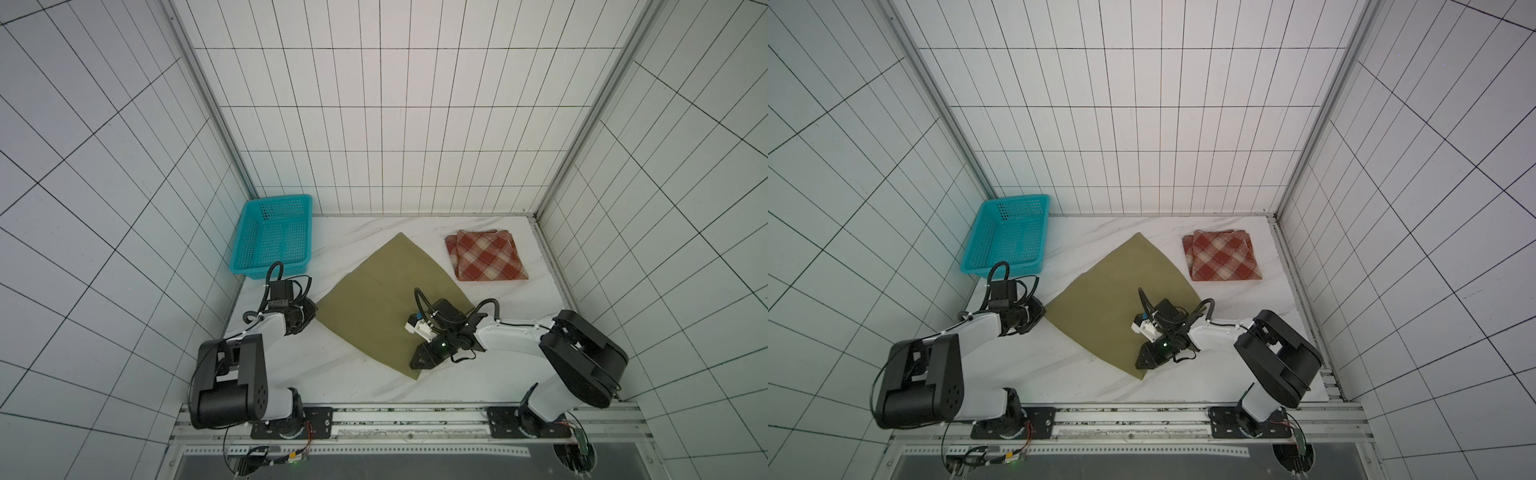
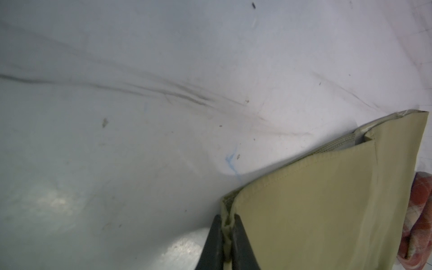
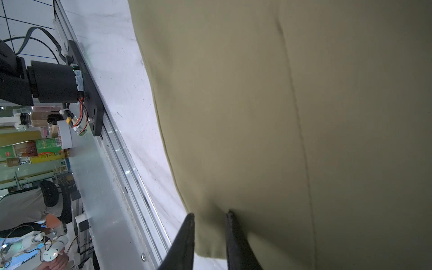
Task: Fold and stack skirts
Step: Fold the skirt at the center of the table.
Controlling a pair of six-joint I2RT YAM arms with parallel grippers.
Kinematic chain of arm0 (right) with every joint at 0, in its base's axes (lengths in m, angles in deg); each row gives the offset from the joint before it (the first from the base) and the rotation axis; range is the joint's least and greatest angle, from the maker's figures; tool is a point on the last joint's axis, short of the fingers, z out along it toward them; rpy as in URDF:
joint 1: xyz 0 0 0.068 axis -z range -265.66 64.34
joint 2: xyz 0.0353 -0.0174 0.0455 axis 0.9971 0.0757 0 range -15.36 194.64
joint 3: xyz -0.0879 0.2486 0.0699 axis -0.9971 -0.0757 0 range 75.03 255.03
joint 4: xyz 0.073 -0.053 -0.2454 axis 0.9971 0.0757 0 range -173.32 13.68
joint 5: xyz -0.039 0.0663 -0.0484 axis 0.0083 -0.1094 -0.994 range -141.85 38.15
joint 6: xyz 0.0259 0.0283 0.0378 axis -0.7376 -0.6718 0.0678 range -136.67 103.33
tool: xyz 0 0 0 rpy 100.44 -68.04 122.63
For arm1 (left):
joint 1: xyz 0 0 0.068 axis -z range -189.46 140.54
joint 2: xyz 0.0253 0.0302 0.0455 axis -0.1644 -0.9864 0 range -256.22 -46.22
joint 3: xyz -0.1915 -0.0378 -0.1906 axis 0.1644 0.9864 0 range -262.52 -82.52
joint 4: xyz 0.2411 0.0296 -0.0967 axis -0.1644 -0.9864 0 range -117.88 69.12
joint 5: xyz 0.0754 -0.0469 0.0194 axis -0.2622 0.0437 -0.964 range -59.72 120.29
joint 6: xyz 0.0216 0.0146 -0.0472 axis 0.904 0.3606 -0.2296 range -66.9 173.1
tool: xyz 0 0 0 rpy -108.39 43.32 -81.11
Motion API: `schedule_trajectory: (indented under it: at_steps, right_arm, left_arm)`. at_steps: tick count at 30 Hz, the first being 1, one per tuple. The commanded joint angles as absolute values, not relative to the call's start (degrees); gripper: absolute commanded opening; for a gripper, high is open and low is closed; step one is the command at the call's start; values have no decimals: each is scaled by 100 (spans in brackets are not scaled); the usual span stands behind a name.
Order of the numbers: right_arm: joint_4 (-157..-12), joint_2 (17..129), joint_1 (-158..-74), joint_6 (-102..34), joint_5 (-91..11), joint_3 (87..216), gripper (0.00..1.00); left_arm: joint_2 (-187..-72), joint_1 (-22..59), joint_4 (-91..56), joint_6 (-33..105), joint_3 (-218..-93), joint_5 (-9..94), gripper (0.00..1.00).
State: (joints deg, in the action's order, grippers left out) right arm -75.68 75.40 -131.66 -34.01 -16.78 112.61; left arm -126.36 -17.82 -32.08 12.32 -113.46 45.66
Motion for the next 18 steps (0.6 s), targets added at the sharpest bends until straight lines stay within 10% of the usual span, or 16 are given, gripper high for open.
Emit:
schedule_trajectory:
  at_steps: [1,18]
  right_arm:
    - [-6855,7675,-13112,-3380,-2403,11483,26]
    - [-5704,7097,-13983,-3151,-4682,12559,40]
  left_arm:
    - [-12630,-1808,-2965,1291,-11312,4487,0]
    - [-12171,-1808,-2933,1535,-11391,4671,0]
